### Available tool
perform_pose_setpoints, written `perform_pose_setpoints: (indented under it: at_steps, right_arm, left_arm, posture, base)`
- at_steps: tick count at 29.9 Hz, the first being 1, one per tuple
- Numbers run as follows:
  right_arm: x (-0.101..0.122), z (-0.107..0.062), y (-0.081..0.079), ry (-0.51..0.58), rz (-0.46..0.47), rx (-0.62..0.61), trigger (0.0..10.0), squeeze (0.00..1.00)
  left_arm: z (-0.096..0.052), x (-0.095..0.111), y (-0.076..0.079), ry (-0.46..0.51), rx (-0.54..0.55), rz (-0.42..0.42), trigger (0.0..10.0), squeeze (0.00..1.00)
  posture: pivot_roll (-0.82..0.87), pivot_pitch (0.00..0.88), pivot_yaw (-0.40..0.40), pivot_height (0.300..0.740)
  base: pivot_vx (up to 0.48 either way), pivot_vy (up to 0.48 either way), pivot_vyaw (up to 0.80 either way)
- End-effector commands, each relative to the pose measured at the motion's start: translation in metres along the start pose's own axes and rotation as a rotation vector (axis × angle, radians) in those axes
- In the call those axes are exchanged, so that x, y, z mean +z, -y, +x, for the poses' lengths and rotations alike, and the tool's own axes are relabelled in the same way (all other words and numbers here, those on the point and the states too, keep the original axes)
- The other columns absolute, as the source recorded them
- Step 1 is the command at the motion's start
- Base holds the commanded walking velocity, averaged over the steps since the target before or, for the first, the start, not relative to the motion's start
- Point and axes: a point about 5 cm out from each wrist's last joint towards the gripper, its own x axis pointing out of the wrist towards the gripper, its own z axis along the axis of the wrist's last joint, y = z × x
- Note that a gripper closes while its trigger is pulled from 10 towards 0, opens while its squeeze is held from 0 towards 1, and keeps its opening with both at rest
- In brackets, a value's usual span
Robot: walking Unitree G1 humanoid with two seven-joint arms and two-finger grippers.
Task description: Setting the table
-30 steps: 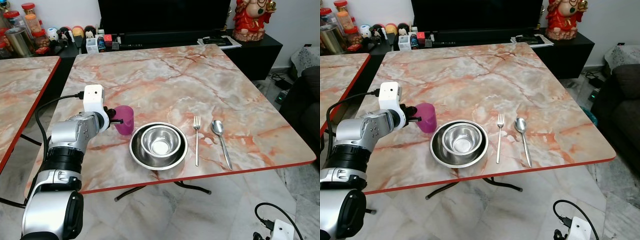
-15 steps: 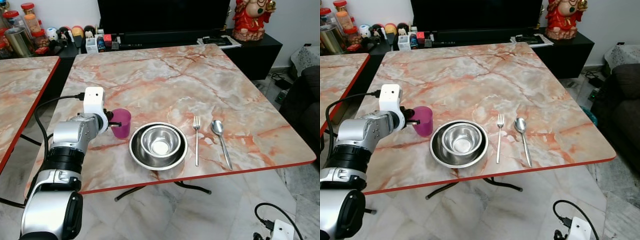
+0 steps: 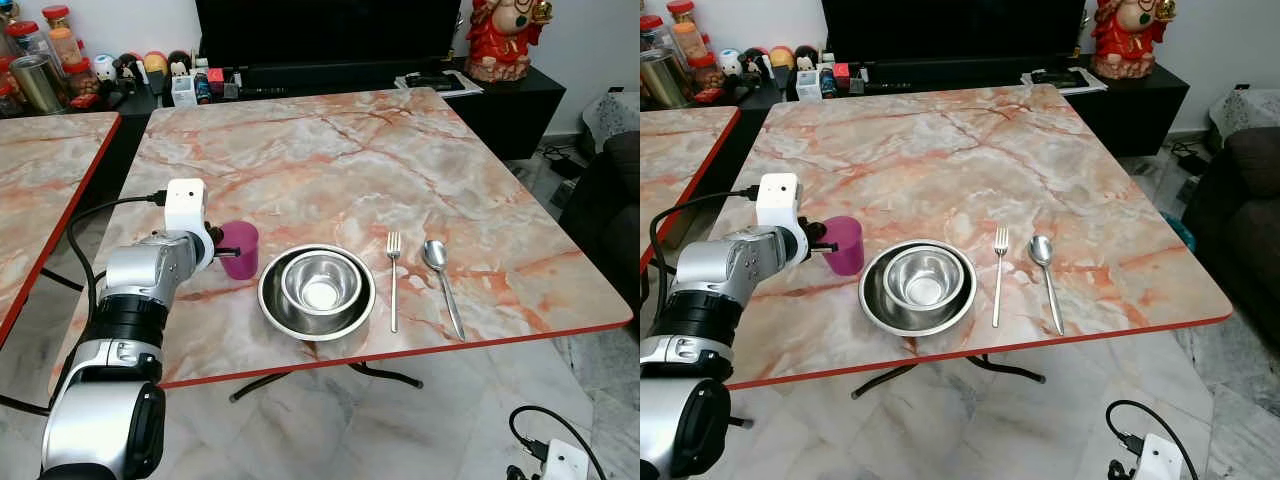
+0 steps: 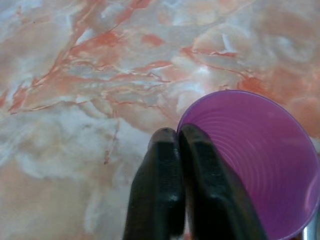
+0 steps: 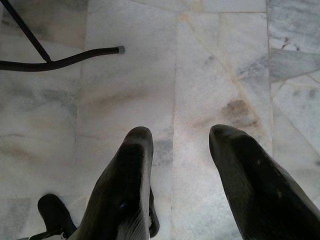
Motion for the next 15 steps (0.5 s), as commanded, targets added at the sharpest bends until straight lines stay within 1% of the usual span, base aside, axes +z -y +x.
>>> perform_pose_setpoints:
  at_steps: [1,2,7,11,12,13,15]
  right_arm:
    - [0.000,0.000,0.000,-0.008,-0.001,-0.004,10.0,0.00]
    - [0.000,0.000,0.000,-0.008,-0.001,-0.004,10.0,0.00]
    - [0.000,0.000,0.000,-0.007,-0.003,-0.004,10.0,0.00]
    - [0.000,0.000,0.001,-0.006,-0.005,-0.004,10.0,0.00]
    - [0.000,0.000,0.001,-0.006,-0.005,-0.004,10.0,0.00]
    - [0.000,0.000,0.001,-0.006,-0.005,-0.004,10.0,0.00]
    - [0.000,0.000,0.001,-0.006,-0.005,-0.003,10.0,0.00]
  left_arm:
    - [0.000,0.003,-0.002,-0.002,0.018,0.004,10.0,0.58]
    - [0.001,0.002,-0.002,-0.002,0.018,0.001,10.0,1.00]
    - [0.001,0.003,-0.002,0.000,0.022,-0.002,10.0,1.00]
    - [0.000,0.007,-0.004,0.026,0.040,-0.006,10.0,1.00]
    - [-0.001,0.012,-0.005,0.053,0.052,-0.010,10.0,0.00]
    - [-0.001,0.012,-0.005,0.053,0.052,-0.010,10.0,0.00]
    - [-0.003,0.018,-0.007,0.086,0.066,-0.021,10.0,0.00]
  posture:
    - [0.05,0.041,0.009,0.736]
    - [0.05,0.040,0.008,0.736]
    - [0.05,0.038,0.006,0.736]
    - [0.05,0.037,0.006,0.736]
    - [0.05,0.034,0.004,0.736]
    - [0.05,0.034,0.004,0.736]
    - [0.05,0.034,0.004,0.736]
  base:
    - [0.000,0.000,0.00]
    - [0.000,0.000,0.00]
    - [0.000,0.000,0.00]
    - [0.000,0.000,0.00]
    - [0.000,0.000,0.00]
    - [0.000,0.000,0.00]
    - [0.000,0.000,0.00]
